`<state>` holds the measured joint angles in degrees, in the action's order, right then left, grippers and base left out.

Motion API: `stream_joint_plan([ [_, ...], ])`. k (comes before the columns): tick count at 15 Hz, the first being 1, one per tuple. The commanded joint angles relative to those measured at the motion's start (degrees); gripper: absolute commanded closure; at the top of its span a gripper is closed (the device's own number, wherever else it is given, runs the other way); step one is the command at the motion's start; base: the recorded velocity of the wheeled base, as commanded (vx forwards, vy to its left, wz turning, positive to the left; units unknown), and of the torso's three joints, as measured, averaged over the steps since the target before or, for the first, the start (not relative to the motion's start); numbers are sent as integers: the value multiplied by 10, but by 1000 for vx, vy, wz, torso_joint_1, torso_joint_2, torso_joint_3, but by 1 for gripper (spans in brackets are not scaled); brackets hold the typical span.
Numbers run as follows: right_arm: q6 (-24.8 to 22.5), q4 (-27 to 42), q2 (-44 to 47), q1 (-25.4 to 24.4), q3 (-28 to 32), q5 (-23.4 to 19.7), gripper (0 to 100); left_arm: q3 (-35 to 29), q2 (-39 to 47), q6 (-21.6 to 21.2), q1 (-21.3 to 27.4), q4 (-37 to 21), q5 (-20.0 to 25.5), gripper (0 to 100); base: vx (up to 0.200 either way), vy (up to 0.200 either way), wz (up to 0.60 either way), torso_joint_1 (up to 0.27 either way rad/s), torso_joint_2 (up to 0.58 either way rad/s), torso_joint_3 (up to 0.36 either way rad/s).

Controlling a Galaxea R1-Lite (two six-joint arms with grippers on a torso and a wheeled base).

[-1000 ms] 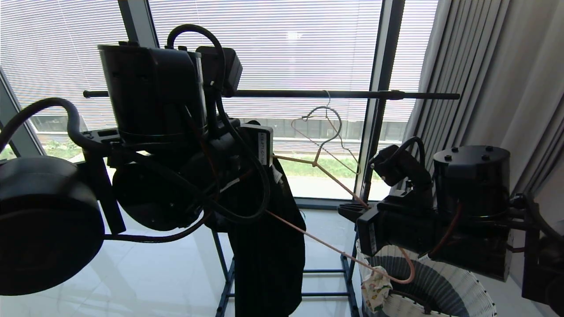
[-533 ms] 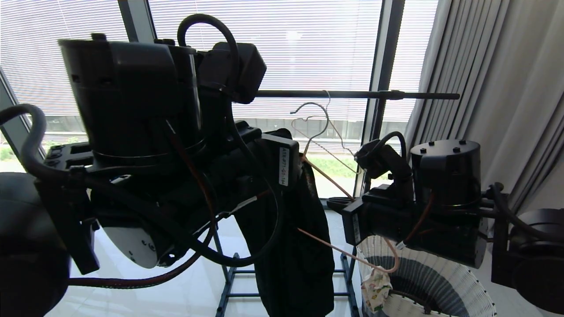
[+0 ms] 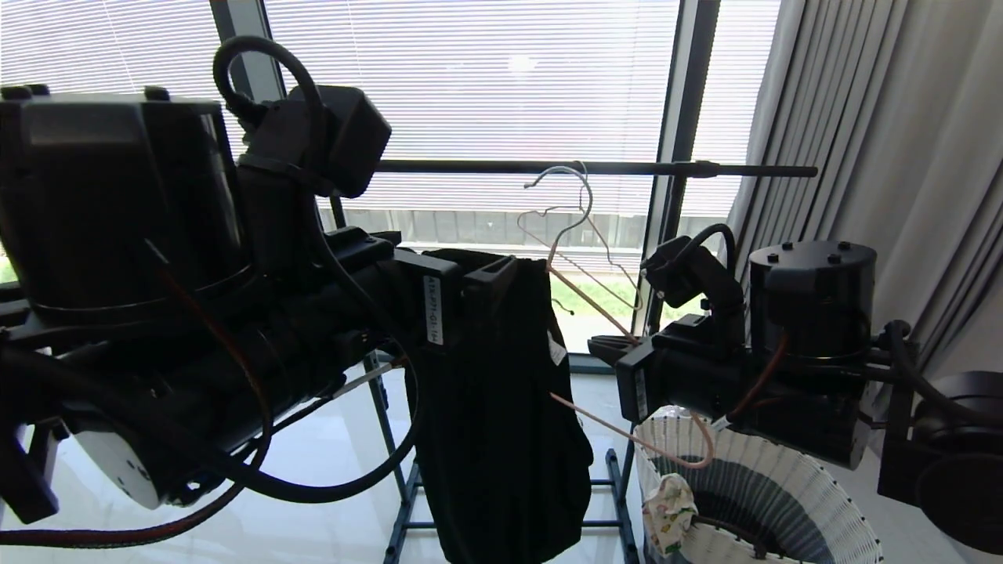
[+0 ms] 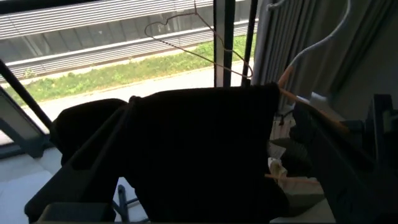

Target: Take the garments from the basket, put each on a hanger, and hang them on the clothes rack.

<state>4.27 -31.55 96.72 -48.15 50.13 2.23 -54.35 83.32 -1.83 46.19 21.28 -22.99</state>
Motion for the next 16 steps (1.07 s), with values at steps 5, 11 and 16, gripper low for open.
stream_joint_plan([
  [5,-75,-3,-74,29,-96,-98,100,135,-113,-135,-151,0,276,0,0,0,0,0,0,0],
  [11,-212,-1,-101,33,-180,-193,100,267,-152,-258,-149,0,466,0,0,0,0,0,0,0],
  [16,-225,3,-85,-10,-181,-190,100,279,-108,-268,-84,0,488,0,0,0,0,0,0,0],
])
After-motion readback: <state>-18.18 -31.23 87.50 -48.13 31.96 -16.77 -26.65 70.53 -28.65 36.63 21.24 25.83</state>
